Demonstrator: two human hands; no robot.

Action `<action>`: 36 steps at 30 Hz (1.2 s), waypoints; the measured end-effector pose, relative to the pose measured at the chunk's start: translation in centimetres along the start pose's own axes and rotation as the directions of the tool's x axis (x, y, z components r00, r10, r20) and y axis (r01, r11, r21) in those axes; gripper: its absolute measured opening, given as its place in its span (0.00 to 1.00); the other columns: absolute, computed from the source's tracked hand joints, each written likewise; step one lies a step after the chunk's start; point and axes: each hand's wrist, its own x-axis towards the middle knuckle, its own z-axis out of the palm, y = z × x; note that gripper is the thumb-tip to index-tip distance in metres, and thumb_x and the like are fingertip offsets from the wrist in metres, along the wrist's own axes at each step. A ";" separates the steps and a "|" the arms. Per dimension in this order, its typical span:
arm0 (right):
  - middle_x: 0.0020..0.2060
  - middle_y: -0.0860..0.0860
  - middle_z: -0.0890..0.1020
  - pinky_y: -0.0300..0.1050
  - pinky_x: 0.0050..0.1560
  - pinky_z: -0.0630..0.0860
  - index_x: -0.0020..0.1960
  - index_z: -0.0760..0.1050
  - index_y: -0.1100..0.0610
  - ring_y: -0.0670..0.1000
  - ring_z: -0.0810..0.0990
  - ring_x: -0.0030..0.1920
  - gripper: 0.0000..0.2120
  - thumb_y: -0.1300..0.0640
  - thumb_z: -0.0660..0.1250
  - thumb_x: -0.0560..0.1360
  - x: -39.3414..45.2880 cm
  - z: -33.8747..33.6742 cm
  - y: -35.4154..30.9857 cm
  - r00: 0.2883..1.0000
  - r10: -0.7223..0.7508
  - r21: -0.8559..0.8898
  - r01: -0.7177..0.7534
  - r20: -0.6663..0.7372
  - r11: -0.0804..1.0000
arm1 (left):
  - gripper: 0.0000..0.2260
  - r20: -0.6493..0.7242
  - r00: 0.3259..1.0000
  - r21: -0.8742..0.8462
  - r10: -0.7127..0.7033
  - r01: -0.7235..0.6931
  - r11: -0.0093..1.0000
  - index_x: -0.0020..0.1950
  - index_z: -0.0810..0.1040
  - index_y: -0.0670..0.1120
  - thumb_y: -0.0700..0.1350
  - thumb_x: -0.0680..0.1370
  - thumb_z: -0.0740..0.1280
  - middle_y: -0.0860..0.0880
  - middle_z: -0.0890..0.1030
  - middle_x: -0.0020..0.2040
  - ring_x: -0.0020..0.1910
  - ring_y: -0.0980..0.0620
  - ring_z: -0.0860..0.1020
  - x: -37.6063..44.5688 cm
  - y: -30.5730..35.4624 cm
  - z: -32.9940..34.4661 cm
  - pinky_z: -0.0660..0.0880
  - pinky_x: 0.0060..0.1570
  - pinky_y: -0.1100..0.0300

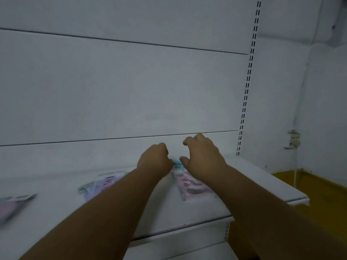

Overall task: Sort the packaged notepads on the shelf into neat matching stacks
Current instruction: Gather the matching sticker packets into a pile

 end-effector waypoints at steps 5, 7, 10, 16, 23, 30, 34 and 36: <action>0.61 0.53 0.73 0.50 0.59 0.73 0.67 0.69 0.52 0.54 0.73 0.60 0.21 0.47 0.65 0.76 1.4 -1.3 -11.3 0.956 -0.277 0.125 0.288 -0.100 0.949 | 0.15 -0.098 0.995 0.113 0.031 -0.019 0.993 0.60 0.77 0.51 0.55 0.76 0.66 0.51 0.79 0.54 0.51 0.51 0.78 -4.2 -8.6 -6.4 0.77 0.52 0.57; 0.61 0.53 0.73 0.49 0.60 0.73 0.67 0.69 0.52 0.54 0.73 0.60 0.21 0.46 0.64 0.76 1.3 -0.9 -17.8 0.922 -0.368 0.165 0.384 -0.120 0.909 | 0.15 -0.140 0.989 0.145 -0.050 0.071 0.987 0.60 0.77 0.52 0.56 0.76 0.66 0.52 0.79 0.54 0.51 0.52 0.78 -6.8 -14.1 -10.1 0.78 0.53 0.56; 0.61 0.52 0.73 0.49 0.60 0.72 0.67 0.68 0.52 0.53 0.73 0.60 0.21 0.45 0.63 0.77 -0.3 0.0 -27.9 0.857 -0.500 0.235 0.516 -0.126 0.824 | 0.16 -0.188 0.961 0.175 -0.203 0.236 0.956 0.61 0.75 0.54 0.57 0.75 0.66 0.53 0.79 0.54 0.51 0.53 0.78 -11.7 -22.7 -16.1 0.78 0.54 0.55; 0.60 0.53 0.74 0.50 0.60 0.74 0.66 0.70 0.52 0.54 0.73 0.59 0.21 0.43 0.62 0.77 -4.8 3.1 -47.2 0.765 -0.636 0.284 0.635 -0.100 0.719 | 0.15 -0.287 0.896 0.260 -0.340 0.415 0.872 0.59 0.76 0.52 0.56 0.75 0.66 0.52 0.79 0.54 0.51 0.52 0.78 -21.7 -39.4 -26.4 0.77 0.53 0.56; 0.59 0.54 0.75 0.52 0.59 0.74 0.65 0.70 0.52 0.56 0.74 0.59 0.21 0.43 0.63 0.76 -7.4 6.1 -63.3 0.782 -0.623 0.294 0.599 -0.017 0.745 | 0.14 -0.309 0.852 0.244 -0.423 0.500 0.831 0.59 0.77 0.51 0.55 0.77 0.64 0.50 0.80 0.54 0.51 0.51 0.78 -26.8 -54.7 -34.0 0.77 0.54 0.55; 0.59 0.54 0.75 0.53 0.58 0.74 0.65 0.70 0.53 0.56 0.74 0.59 0.21 0.44 0.62 0.76 -4.9 8.0 -67.1 0.823 -0.562 0.214 0.537 0.081 0.816 | 0.17 -0.224 0.859 0.384 -0.461 0.512 0.768 0.60 0.74 0.49 0.58 0.78 0.59 0.47 0.78 0.57 0.56 0.46 0.76 -23.3 -60.9 -34.5 0.74 0.55 0.53; 0.60 0.54 0.74 0.53 0.59 0.73 0.65 0.70 0.53 0.57 0.74 0.60 0.22 0.43 0.62 0.76 -3.9 10.2 -67.9 0.826 -0.550 0.202 0.522 0.123 0.829 | 0.21 -0.166 0.792 0.430 -0.587 0.594 0.680 0.62 0.73 0.48 0.60 0.77 0.58 0.47 0.79 0.60 0.59 0.45 0.75 -21.7 -62.8 -33.9 0.70 0.56 0.54; 0.60 0.54 0.75 0.52 0.58 0.74 0.65 0.70 0.53 0.57 0.74 0.59 0.22 0.42 0.62 0.76 -3.3 11.5 -68.4 0.825 -0.547 0.200 0.518 0.141 0.832 | 0.20 -0.165 0.781 0.432 -0.602 0.606 0.668 0.62 0.72 0.48 0.59 0.76 0.61 0.48 0.79 0.60 0.60 0.46 0.75 -20.7 -63.6 -33.8 0.69 0.56 0.54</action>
